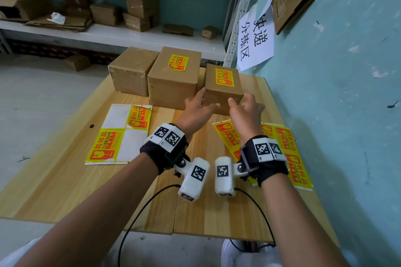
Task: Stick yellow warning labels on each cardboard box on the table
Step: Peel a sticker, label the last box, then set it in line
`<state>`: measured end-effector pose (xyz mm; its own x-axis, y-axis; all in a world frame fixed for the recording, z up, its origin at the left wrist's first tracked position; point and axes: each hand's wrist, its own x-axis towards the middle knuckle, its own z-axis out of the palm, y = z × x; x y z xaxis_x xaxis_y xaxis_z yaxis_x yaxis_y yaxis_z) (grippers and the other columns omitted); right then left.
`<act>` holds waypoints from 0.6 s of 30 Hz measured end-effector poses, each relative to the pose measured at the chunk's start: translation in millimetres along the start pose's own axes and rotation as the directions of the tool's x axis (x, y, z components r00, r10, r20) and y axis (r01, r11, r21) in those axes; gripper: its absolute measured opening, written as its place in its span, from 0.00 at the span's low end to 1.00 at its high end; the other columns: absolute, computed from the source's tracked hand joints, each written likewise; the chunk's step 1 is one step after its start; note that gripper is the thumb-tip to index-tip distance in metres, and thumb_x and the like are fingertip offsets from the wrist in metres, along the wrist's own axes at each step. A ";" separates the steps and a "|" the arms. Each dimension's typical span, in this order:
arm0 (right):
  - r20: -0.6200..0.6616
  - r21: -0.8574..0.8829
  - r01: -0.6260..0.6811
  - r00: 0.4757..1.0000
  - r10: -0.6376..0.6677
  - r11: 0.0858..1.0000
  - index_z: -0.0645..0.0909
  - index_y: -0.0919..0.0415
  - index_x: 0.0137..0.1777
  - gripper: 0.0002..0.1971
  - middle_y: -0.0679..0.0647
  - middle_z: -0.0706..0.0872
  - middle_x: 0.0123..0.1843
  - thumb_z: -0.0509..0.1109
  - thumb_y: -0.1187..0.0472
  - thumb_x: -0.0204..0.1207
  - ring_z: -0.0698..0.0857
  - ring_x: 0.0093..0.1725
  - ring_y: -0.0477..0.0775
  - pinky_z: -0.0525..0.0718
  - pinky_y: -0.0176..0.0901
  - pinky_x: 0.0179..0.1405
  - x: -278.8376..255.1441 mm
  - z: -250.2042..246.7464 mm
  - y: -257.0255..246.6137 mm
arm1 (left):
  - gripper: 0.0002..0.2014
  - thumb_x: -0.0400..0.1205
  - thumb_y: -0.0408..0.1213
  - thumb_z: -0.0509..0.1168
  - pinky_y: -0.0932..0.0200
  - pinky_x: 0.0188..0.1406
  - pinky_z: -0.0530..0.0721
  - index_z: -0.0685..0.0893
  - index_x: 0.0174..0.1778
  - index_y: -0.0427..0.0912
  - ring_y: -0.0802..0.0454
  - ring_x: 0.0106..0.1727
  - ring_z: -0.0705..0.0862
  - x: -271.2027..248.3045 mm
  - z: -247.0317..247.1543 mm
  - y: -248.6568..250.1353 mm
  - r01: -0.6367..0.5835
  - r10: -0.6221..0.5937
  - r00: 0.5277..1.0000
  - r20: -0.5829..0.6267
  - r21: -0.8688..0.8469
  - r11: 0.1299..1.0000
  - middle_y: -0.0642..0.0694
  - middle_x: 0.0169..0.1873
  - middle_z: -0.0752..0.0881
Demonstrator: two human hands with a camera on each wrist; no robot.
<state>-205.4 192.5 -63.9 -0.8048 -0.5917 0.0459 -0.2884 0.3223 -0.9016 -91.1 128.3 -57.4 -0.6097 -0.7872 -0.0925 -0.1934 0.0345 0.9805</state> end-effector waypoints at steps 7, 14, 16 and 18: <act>0.066 -0.002 0.013 0.998 -0.013 1.000 0.57 0.57 0.86 0.32 0.54 0.66 0.82 0.63 0.54 0.86 0.72 0.77 0.55 0.70 0.41 0.60 -5.3 2.9 -2.9 | 0.34 0.83 0.41 0.65 0.44 0.78 0.70 0.58 0.84 0.49 0.49 0.79 0.68 -7.4 -6.4 -0.1 -0.007 0.008 0.999 0.032 -0.031 0.999 0.46 0.81 0.67; 0.064 -0.005 0.037 0.997 -0.037 0.999 0.58 0.57 0.85 0.31 0.56 0.66 0.81 0.65 0.54 0.85 0.72 0.77 0.56 0.70 0.39 0.61 -16.1 8.0 -12.3 | 0.20 0.86 0.40 0.60 0.54 0.71 0.72 0.74 0.76 0.48 0.51 0.76 0.72 -19.3 -32.9 1.1 -0.105 0.103 0.994 0.029 0.075 0.992 0.47 0.75 0.74; 0.058 0.000 0.077 0.995 -0.077 0.997 0.61 0.58 0.83 0.29 0.56 0.67 0.79 0.65 0.54 0.84 0.74 0.73 0.54 0.72 0.29 0.54 -22.7 11.9 -20.2 | 0.17 0.87 0.39 0.60 0.62 0.58 0.75 0.78 0.72 0.48 0.55 0.68 0.76 -24.4 -48.6 1.9 -0.132 0.133 0.991 -0.011 0.082 0.988 0.49 0.69 0.79; 0.052 0.000 0.141 0.989 -0.141 0.990 0.64 0.58 0.81 0.27 0.56 0.69 0.76 0.66 0.55 0.84 0.76 0.62 0.49 0.73 0.29 0.49 -30.8 18.9 -30.0 | 0.15 0.86 0.38 0.60 0.67 0.50 0.74 0.81 0.69 0.48 0.58 0.63 0.77 -28.1 -66.8 1.5 -0.149 0.153 0.987 -0.058 0.067 0.987 0.52 0.64 0.81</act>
<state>-162.1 187.1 -46.4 -0.7281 -0.6688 0.1501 -0.3990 0.2355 -0.8862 -23.0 109.4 -41.7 -0.5865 -0.8070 0.0685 -0.1516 0.1925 0.9695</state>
